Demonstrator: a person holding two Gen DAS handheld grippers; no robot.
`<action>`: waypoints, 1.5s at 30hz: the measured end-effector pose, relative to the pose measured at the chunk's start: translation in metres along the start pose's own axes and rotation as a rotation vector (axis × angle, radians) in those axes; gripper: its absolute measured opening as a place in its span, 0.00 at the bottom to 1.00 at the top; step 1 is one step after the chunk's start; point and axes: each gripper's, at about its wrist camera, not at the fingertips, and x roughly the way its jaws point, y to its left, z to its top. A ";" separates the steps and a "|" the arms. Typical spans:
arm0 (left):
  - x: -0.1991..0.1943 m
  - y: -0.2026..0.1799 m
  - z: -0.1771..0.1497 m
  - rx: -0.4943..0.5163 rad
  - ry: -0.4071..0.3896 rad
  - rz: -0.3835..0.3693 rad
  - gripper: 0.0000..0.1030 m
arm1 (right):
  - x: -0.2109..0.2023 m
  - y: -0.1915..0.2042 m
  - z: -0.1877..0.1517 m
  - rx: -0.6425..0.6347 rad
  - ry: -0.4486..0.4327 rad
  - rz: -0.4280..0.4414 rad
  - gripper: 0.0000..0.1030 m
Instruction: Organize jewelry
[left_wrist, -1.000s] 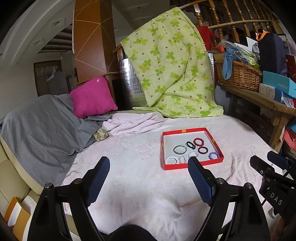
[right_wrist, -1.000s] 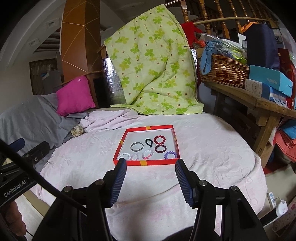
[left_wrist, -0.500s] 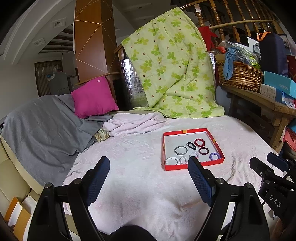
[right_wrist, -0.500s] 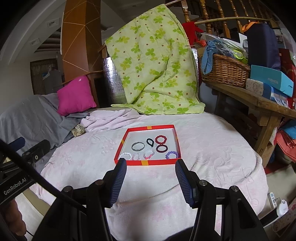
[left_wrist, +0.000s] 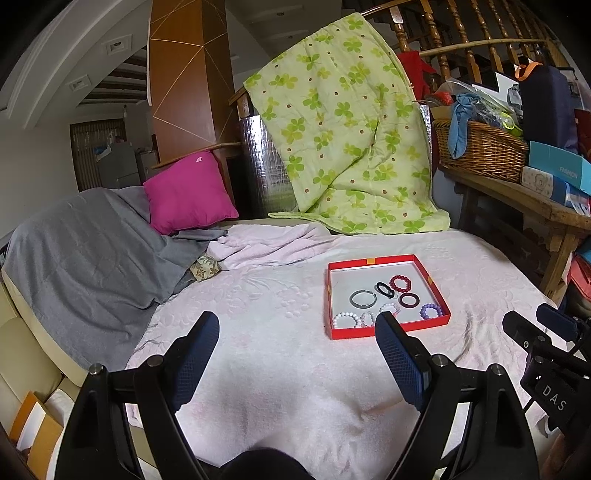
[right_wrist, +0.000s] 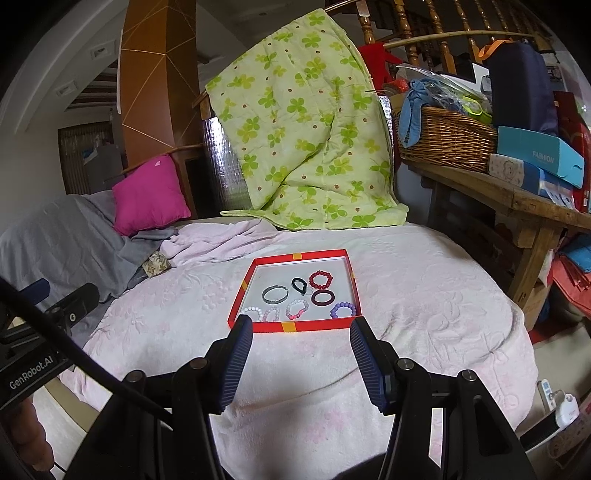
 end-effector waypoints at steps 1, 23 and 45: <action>0.001 0.001 0.000 -0.001 0.001 0.000 0.84 | 0.000 0.000 0.000 0.000 0.001 0.000 0.57; 0.031 -0.002 0.007 -0.025 0.029 -0.013 0.84 | 0.023 -0.001 0.006 -0.003 0.034 -0.031 0.58; 0.120 0.001 0.031 -0.052 0.085 -0.004 0.84 | 0.125 0.002 0.034 -0.039 0.107 -0.055 0.58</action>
